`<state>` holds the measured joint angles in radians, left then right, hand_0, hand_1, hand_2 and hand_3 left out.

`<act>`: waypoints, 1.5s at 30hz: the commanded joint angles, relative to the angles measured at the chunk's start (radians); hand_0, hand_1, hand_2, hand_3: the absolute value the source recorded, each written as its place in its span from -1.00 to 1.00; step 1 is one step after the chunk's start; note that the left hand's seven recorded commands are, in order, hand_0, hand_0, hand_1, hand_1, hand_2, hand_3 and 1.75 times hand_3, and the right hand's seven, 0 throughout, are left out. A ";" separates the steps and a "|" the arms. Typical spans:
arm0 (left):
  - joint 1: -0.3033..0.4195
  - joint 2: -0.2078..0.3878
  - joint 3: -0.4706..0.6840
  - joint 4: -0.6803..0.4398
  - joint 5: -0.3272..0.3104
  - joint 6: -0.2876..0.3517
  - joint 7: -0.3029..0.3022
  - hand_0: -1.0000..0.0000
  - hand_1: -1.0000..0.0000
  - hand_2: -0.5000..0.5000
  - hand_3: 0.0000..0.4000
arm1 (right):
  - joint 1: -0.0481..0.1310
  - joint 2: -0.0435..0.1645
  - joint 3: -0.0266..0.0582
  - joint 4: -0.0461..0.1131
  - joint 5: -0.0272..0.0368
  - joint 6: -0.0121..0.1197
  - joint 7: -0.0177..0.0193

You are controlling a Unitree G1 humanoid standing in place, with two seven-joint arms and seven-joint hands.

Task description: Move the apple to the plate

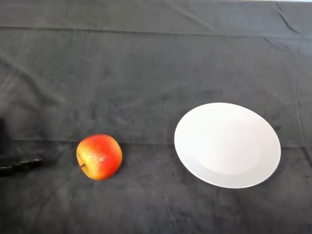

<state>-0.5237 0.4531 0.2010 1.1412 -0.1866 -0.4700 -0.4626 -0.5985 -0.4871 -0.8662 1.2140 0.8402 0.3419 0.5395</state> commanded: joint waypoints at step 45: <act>0.037 -0.138 -0.277 -0.028 0.129 -0.234 -0.201 -0.57 1.00 -0.78 0.57 | 0.001 -0.015 -0.0143 -0.007 0.0006 -0.001 -0.0065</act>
<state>-0.5258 0.3490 -0.0218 1.1204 -0.0928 -0.7088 -0.6187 -0.5985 -0.4872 -0.8663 1.2140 0.8402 0.3419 0.5395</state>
